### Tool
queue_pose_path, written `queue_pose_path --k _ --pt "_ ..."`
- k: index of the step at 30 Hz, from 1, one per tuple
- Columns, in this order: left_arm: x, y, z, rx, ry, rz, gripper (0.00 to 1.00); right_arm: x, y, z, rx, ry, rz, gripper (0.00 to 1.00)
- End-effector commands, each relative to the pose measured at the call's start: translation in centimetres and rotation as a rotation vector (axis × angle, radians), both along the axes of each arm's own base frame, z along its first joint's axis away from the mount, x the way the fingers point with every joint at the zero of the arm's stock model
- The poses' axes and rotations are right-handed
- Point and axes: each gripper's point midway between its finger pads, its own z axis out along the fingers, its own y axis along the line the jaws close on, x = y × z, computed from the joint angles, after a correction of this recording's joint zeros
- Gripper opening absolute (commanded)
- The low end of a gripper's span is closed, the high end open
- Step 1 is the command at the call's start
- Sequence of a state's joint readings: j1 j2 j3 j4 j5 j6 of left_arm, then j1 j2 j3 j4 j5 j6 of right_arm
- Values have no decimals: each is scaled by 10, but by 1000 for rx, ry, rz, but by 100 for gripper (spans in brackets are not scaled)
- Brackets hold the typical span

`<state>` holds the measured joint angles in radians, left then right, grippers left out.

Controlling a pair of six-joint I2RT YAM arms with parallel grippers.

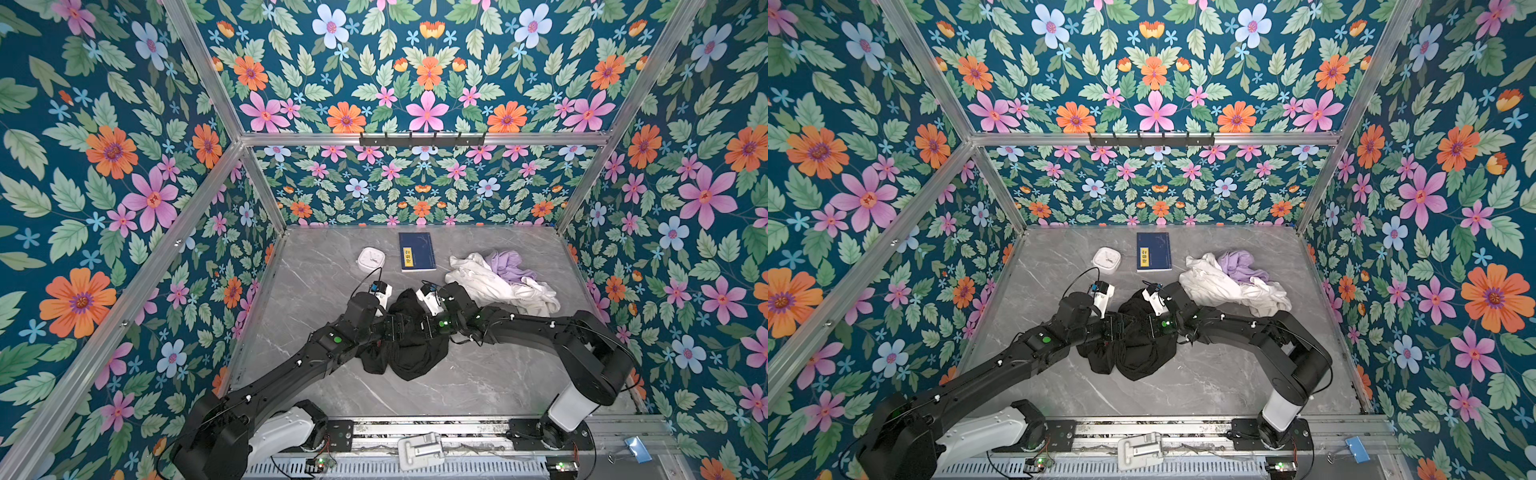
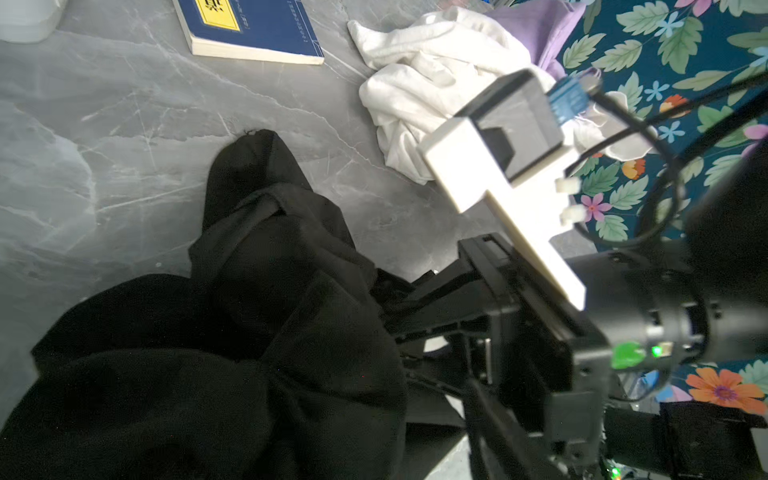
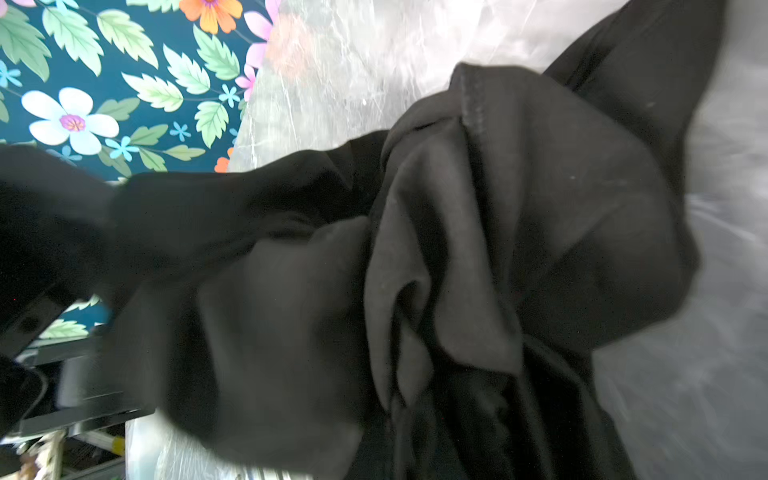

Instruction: Pick out a specific cloth from the pile

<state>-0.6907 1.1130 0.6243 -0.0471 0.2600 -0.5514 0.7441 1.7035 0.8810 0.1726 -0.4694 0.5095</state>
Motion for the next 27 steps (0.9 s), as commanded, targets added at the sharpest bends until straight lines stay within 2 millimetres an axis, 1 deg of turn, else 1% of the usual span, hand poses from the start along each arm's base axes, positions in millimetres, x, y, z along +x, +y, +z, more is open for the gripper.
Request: queue_pose_path --k 1,3,4,11,13,16,19,24,26,27 --pt "2 -12 6 -74 -1 -20 46 0 4 -3 21 7 0 14" --pt "2 -13 -1 -66 13 -22 37 0 2 -7 12 12 -6 18" --pt "2 -12 -6 -55 22 -20 35 -1 1 -9 8 13 -9 19" --pt "-2 -2 -44 -5 79 -5 28 -4 -11 -5 -19 -1 -33 30" --pt "-5 0 -57 4 103 -2 26 -6 -15 7 -14 -24 -39 33" --pt "-8 5 -76 34 133 5 26 -8 -23 15 -28 -43 -47 37" --pt "-12 8 -92 59 158 1 26 -11 -31 25 -48 -72 -56 41" --pt "-13 6 -100 68 167 -17 30 -15 -47 42 -83 -125 -72 46" --pt "-12 5 -99 72 162 -21 35 -16 -52 50 -88 -148 -80 47" --pt "-11 5 -96 74 157 -22 39 -17 -55 56 -88 -162 -84 48"
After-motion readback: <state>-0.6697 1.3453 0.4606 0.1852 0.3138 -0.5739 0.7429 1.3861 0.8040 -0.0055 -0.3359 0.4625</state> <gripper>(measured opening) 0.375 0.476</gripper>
